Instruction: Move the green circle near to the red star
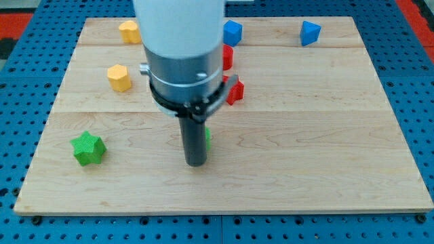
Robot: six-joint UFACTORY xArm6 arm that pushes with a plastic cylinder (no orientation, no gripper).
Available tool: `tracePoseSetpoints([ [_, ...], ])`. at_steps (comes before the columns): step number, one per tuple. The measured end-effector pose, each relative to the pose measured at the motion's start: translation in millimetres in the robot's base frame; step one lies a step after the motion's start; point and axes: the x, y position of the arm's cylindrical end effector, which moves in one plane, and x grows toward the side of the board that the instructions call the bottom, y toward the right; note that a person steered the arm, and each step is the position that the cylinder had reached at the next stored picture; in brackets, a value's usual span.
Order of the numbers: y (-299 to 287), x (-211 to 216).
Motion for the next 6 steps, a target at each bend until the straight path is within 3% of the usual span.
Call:
tracePoseSetpoints([
  [1, 26, -23],
  [3, -65, -43],
  [5, 26, -47],
  [6, 31, -40],
])
